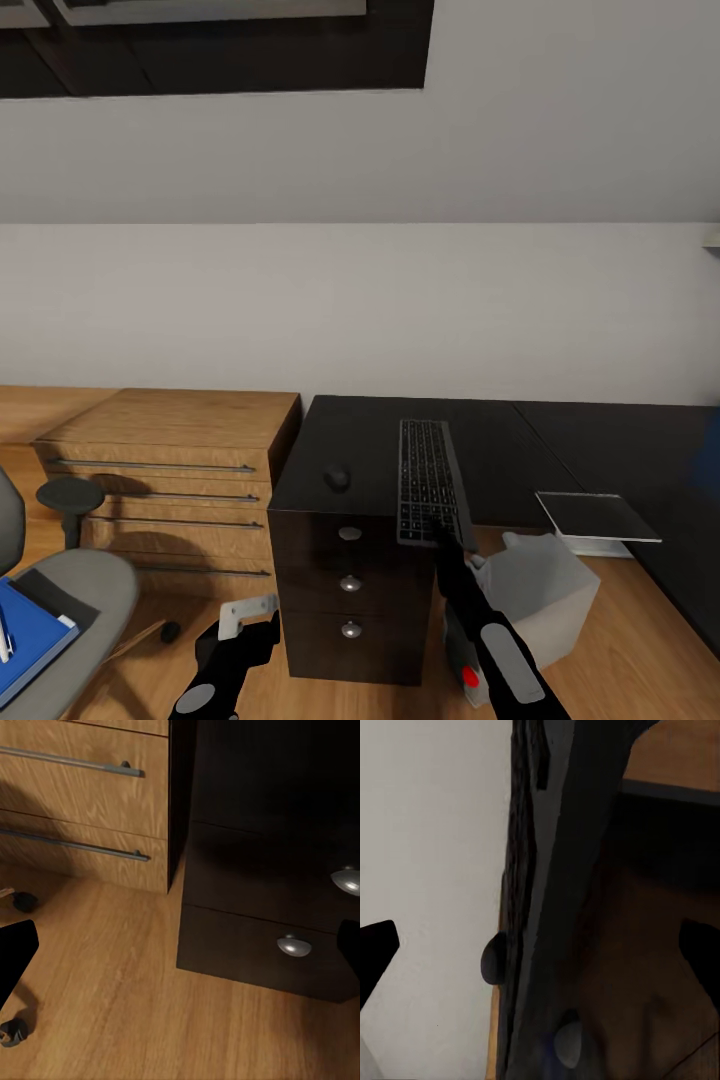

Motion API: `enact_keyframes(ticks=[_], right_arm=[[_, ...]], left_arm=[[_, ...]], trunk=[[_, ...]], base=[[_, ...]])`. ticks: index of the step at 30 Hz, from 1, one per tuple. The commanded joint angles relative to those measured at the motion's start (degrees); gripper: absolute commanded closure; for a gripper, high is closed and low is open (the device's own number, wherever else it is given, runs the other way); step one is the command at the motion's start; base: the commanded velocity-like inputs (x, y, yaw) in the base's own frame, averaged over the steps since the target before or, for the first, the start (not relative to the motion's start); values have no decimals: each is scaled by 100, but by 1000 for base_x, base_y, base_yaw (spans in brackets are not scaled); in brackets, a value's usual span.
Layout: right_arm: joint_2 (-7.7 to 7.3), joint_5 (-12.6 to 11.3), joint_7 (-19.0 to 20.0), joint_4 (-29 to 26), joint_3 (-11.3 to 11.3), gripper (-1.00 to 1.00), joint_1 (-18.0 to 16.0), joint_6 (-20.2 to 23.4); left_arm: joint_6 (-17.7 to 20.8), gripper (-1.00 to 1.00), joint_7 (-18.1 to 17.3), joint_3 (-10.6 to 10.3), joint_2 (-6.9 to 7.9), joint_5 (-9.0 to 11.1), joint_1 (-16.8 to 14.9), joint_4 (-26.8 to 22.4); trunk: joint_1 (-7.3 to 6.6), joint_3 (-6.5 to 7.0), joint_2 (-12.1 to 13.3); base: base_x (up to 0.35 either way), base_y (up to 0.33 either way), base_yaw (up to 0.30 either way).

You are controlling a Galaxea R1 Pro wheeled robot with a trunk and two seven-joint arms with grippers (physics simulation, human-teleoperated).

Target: In the bedroom, organize the workspace by keeping the computer under the desk, ensuring the monitor is on the desk, placing the keyboard on the desk next to the monitor, placing the mouse on the desk next to the keyboard, moving the folder from the swivel chair onto the desk next to the mouse, stacking the notebook on top of the folder with the pen on top of the notebook, and positioning the swivel chair next to the desk.

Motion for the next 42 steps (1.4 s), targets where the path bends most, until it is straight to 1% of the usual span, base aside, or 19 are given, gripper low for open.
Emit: enact_keyframes(ticks=[1,11,34,42], right_arm=[[6,-60,23,0,-28,-100,-3,58],[0,-63,24,-4,-33,-100,-3,56],[-2,-60,27,0,-38,-100,-3,56],[-16,-24,38,0,-47,-100,-3,38]], left_arm=[[15,-100,48,-9,2,60,-1,-9],[15,-100,48,-9,3,68,-1,-9],[15,-100,47,-9,3,69,-1,-9],[14,-100,47,-7,7,69,-1,10]], trunk=[[0,-5,-3],[0,-5,-3],[0,-5,-3],[0,-5,-3]], base=[[0,0,0],[-38,0,0],[-315,0,0],[-129,0,0]])
